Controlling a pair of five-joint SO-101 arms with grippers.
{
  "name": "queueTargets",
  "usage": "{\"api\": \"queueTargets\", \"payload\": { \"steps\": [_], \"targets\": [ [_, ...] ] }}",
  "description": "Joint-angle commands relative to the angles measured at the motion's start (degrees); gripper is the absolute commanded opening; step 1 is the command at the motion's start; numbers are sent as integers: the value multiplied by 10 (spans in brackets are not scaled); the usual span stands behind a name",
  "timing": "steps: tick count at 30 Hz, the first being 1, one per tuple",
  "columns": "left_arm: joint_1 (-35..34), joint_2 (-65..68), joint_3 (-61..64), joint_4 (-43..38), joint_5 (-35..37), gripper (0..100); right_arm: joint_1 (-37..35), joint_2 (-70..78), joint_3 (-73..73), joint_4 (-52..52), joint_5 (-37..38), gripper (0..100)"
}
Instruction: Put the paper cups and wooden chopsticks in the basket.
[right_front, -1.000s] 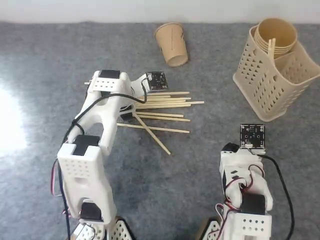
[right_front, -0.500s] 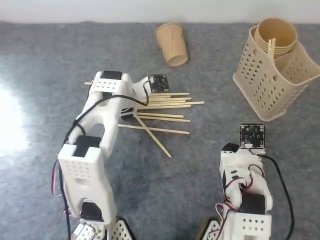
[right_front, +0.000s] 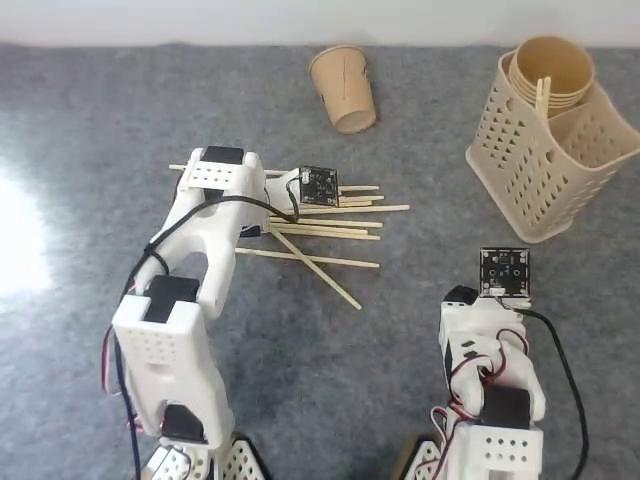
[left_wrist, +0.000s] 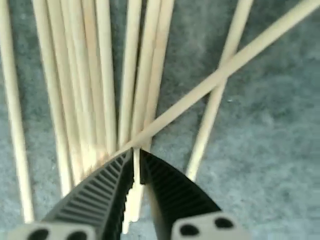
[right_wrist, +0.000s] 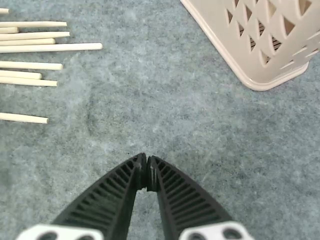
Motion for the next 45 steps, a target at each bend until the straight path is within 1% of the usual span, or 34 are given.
{"api": "queueTargets", "payload": {
  "steps": [1,10,17,21,23,25,27,29,31,33,34,36,39,42,45],
  "targets": [
    [3,-50,5,47,-8,12,-5,-9,10,3,9,9],
    [0,-232,7,148,-8,11,-5,-9,10,3,9,9],
    [-4,-263,69,156,3,13,-5,-9,10,-11,9,9],
    [-40,-309,39,189,66,15,-3,-9,10,-49,9,9],
    [-55,-345,21,191,116,15,-6,-9,10,-74,9,9],
    [-62,-384,19,187,198,15,-4,-10,10,-97,9,9],
    [-62,-428,21,191,304,15,-6,-10,8,-97,20,10],
    [-66,-470,24,191,416,15,-7,-10,8,-84,78,32],
    [-77,-505,35,187,484,15,0,-10,8,-80,159,83],
    [-79,-524,54,187,513,15,8,-10,8,-75,217,122],
    [-82,-527,65,187,526,15,11,-10,4,-74,224,136],
    [-91,-530,97,182,558,15,22,-10,-4,-74,217,144],
    [-121,-539,160,133,591,15,27,-10,-31,-73,199,145],
    [-144,-572,234,91,596,15,22,-10,-81,-57,198,146],
    [-149,-651,326,52,596,14,4,-9,-149,-24,207,147]
  ]
}}
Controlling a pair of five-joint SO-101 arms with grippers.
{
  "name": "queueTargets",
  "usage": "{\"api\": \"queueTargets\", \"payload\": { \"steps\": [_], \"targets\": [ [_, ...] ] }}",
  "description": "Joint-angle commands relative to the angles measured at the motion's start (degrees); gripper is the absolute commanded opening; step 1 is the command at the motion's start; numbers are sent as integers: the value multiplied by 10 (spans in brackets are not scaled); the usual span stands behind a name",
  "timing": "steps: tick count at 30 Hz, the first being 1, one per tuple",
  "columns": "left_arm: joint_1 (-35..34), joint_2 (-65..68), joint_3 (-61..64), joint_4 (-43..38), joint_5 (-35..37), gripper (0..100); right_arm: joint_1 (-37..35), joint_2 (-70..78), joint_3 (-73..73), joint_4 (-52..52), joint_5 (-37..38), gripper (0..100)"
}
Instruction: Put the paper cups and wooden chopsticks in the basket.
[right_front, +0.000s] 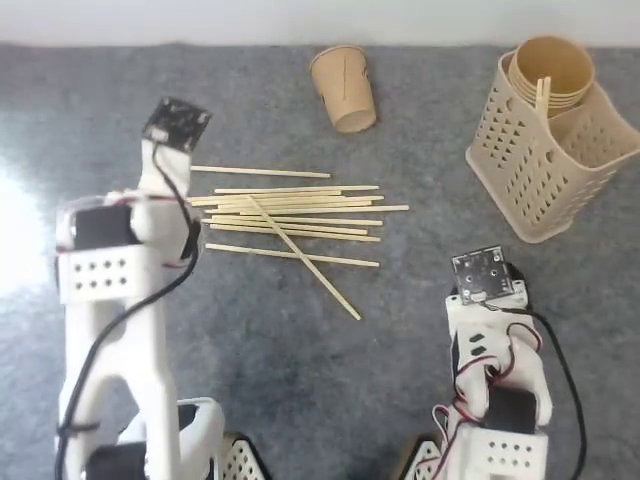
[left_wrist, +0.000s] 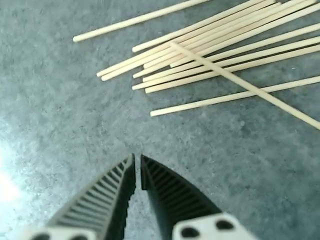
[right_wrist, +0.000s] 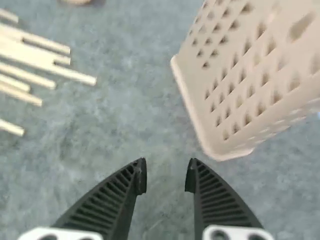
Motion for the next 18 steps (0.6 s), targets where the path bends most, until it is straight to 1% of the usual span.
{"api": "queueTargets", "payload": {
  "steps": [1,5,8,11,15,18],
  "targets": [
    [-11,-130,118,-64,11,14,-24,-7,-103,34,21,147],
    [-9,-277,253,-117,11,14,-68,-7,-156,47,62,147],
    [-11,-353,338,-154,8,14,-86,22,-184,45,80,147],
    [-18,-375,395,-199,8,14,-84,98,-235,43,84,147],
    [-56,-378,444,-263,11,15,-87,227,-342,58,81,144],
    [-76,-378,479,-297,11,15,-116,321,-430,85,62,144]
  ]
}}
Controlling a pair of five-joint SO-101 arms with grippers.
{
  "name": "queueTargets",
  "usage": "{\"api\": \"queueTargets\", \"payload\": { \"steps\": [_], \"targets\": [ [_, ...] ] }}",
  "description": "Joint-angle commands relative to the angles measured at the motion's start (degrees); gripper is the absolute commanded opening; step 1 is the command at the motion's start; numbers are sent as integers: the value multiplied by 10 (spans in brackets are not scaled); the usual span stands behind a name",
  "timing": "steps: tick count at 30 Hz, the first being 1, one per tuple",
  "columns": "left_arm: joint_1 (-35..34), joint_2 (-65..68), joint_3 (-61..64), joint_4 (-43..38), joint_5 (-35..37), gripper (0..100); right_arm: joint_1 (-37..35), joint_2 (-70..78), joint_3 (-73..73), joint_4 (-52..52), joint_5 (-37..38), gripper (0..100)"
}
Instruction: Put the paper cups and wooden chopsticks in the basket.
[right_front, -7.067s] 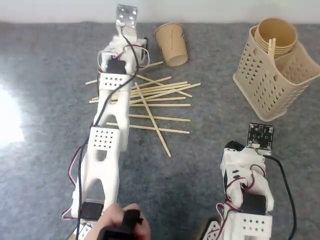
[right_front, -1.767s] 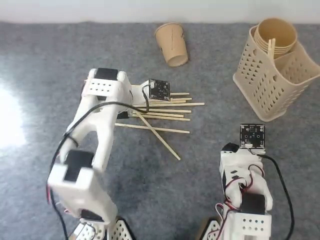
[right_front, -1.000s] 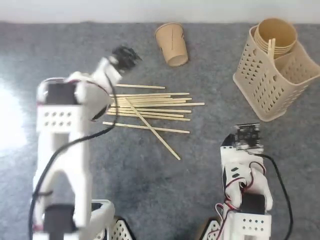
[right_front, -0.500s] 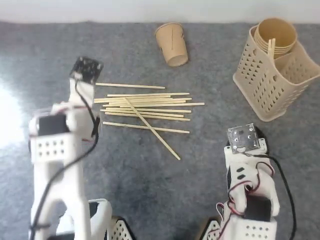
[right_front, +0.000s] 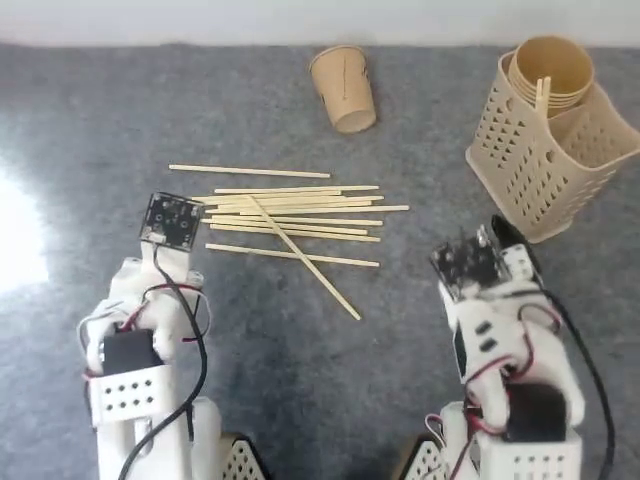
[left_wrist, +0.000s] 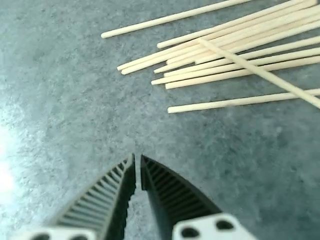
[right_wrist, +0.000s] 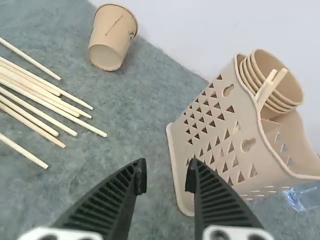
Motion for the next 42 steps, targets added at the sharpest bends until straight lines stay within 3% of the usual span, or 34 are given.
{"api": "queueTargets", "payload": {
  "steps": [1,6,10,16,24,34,42],
  "targets": [
    [-31,-11,39,-67,6,15,-42,124,-126,31,-20,144],
    [-50,-12,114,-142,39,15,-160,291,-244,96,-26,144],
    [-61,-13,111,-123,45,15,-252,428,-324,118,-25,144],
    [-57,-13,102,-83,46,15,-309,617,-437,87,-25,144],
    [-57,-61,117,-80,46,15,-329,890,-579,35,-25,144],
    [-25,-402,208,53,37,15,-328,1101,-716,-15,-24,144],
    [-23,-356,208,22,30,15,-335,1185,-806,17,-10,144]
  ]
}}
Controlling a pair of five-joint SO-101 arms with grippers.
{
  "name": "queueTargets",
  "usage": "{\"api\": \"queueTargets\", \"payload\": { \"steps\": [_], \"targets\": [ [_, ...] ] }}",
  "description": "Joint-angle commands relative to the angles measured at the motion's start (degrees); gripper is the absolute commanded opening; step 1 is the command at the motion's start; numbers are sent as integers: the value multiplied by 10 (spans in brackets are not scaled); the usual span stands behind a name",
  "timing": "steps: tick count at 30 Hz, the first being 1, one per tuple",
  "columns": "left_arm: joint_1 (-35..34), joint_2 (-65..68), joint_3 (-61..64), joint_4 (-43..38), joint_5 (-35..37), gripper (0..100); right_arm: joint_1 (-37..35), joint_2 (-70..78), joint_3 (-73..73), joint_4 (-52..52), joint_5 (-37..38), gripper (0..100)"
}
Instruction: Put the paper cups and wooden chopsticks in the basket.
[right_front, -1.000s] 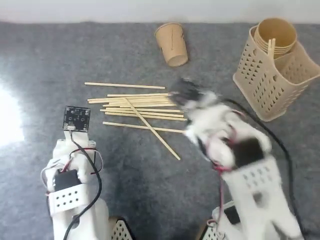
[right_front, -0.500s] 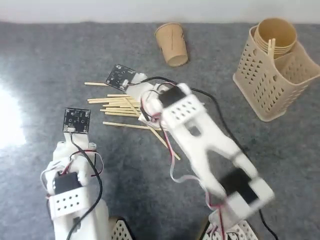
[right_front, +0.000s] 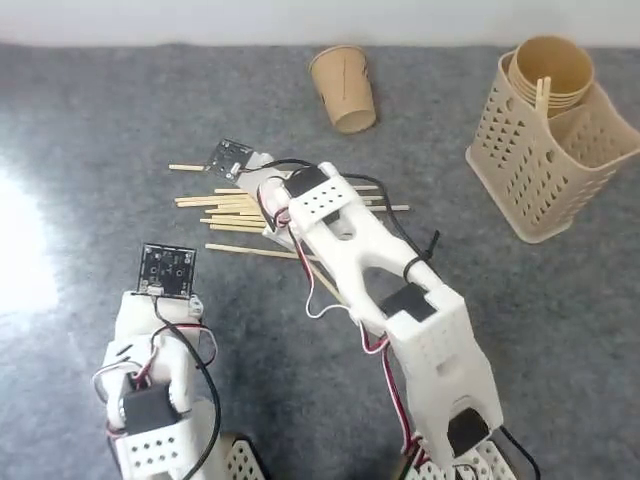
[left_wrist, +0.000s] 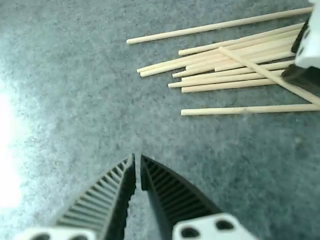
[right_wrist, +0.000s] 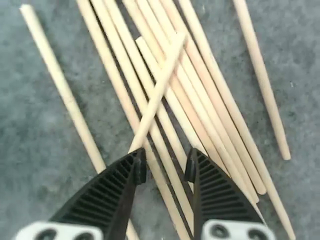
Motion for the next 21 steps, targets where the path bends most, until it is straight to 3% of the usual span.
{"api": "queueTargets", "payload": {
  "steps": [1,21],
  "targets": [
    [4,-1,-5,-14,-5,15,-11,7,-58,22,13,144],
    [4,-9,1,-15,-8,15,3,91,-158,104,19,147]
  ]
}}
